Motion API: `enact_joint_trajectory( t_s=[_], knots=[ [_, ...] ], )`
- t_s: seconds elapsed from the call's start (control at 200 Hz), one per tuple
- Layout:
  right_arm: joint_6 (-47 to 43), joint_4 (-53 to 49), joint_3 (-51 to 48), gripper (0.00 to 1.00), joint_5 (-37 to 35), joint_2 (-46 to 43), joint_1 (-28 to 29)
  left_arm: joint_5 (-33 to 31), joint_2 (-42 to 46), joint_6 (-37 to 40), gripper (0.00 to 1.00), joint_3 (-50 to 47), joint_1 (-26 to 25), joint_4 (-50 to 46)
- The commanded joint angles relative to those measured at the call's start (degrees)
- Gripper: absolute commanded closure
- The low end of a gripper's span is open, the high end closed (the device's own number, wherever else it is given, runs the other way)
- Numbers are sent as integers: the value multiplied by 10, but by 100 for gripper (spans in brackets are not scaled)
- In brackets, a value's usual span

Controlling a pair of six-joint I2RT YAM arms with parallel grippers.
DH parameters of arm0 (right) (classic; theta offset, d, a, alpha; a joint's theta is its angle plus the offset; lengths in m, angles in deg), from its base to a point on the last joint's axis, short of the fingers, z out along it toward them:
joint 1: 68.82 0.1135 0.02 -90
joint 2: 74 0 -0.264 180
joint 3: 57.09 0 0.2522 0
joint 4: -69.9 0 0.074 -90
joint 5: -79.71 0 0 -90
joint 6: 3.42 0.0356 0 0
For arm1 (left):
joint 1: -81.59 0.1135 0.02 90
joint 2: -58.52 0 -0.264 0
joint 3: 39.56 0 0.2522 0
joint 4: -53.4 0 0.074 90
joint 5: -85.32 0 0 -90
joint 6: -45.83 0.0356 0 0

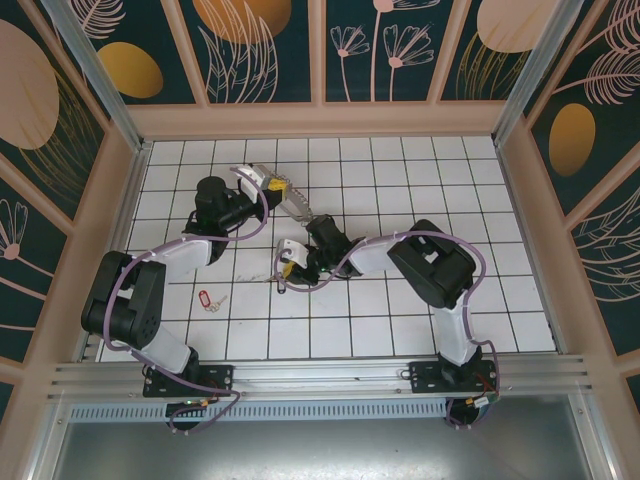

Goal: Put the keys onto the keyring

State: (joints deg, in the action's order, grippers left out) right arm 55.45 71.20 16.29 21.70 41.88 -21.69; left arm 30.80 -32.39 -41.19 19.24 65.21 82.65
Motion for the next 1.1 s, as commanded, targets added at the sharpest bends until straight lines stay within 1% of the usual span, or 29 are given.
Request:
enact_joint_trajectory(
  t_s=[0.0,0.26,0.485,0.781,0.991,1.096],
  knots=[
    [-9,-4,17,82,24,12,-3,11,9,9,100,23,5,11],
    [-19,-22,23,84,36,16,-3,10,7,8,100,23,4,11],
    [-29,-34,26,80,46,19,-3,11,7,8,100,23,4,11],
    [-36,-46,35,80,52,25,-3,10,6,7,100,23,4,9],
    [-39,-55,39,82,58,28,-3,9,4,8,100,24,5,7],
    [-40,-57,38,87,57,27,-3,9,4,8,100,24,4,6]
  ],
)
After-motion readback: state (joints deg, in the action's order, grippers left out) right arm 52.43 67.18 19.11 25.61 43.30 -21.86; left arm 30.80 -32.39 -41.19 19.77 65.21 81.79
